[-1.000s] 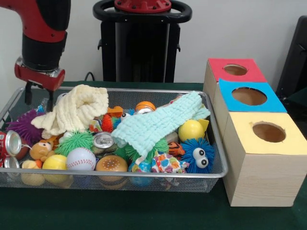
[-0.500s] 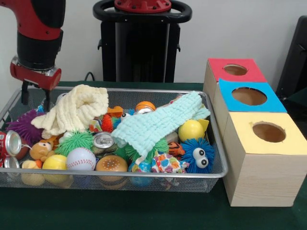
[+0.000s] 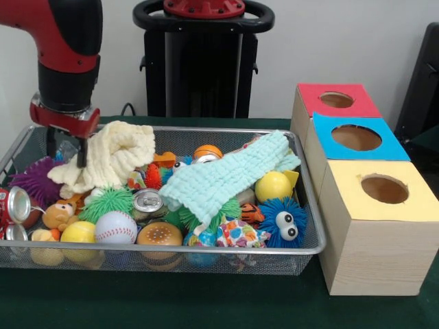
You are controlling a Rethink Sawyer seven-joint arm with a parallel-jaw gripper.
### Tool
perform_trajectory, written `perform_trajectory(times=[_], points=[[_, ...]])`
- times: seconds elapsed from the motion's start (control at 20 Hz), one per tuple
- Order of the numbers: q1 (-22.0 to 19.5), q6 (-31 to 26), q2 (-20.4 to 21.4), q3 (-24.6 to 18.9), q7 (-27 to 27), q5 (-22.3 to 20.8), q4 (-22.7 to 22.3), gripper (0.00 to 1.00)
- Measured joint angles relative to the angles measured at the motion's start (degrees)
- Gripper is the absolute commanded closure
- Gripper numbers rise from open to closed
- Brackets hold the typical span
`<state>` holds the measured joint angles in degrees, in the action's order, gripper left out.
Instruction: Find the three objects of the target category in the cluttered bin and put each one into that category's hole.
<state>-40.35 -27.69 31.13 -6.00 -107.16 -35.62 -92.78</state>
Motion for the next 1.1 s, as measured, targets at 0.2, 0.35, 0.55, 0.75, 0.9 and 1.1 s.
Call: perform_trajectory(times=[0.2,0.35,0.55,0.75,0.9,1.1], points=[[1.1,-0.6,-0.9,0.2,0.0,0.0,0.0,0.0],[2.3,-1.2,-1.2,0.3,0.0,0.0,0.0,0.0],[3.4,-1.5,-0.8,0.4,0.0,0.0,0.0,0.0],[3.5,-1.5,0.7,0.5,0.0,0.0,0.0,0.0],[3.5,-1.5,1.7,0.5,0.0,0.0,0.0,0.0],[3.5,-1.9,3.8,0.5,0.0,0.0,0.2,0.0]])
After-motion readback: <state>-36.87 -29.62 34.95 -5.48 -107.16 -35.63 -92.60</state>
